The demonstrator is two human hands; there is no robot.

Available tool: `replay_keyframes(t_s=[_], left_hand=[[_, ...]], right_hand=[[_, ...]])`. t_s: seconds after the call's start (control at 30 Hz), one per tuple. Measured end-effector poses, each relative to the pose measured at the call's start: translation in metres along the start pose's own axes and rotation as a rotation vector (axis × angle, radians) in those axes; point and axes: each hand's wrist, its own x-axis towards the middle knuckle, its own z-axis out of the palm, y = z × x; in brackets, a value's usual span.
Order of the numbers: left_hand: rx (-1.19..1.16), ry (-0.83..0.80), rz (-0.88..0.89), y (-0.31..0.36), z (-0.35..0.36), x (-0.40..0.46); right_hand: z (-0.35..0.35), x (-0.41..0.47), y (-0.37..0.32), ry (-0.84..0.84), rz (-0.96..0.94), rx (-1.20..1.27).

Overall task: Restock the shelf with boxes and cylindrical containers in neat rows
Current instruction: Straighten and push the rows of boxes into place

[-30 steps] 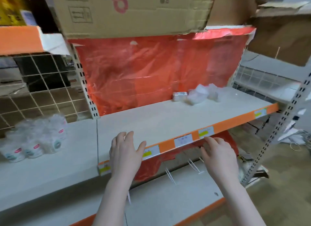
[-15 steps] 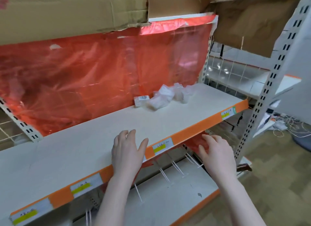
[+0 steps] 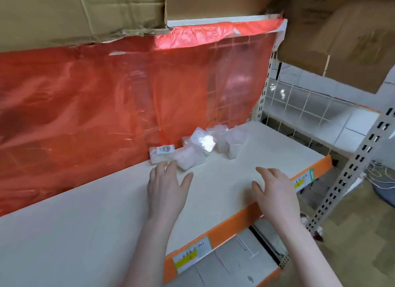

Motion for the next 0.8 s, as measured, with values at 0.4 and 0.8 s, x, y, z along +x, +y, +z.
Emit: replay_keyframes(t_s=[0.4,0.8], left_hand=[[0.046,0.082,-0.200,0.011,0.035,0.037],[0.100,0.151,-0.399,0.031,0.054,0.045]], right_hand=[[0.037,0.096,-0.002,-0.171,-0.101,0.125],[0.062,0.151,0.007,-0.348,-0.149,0.328]])
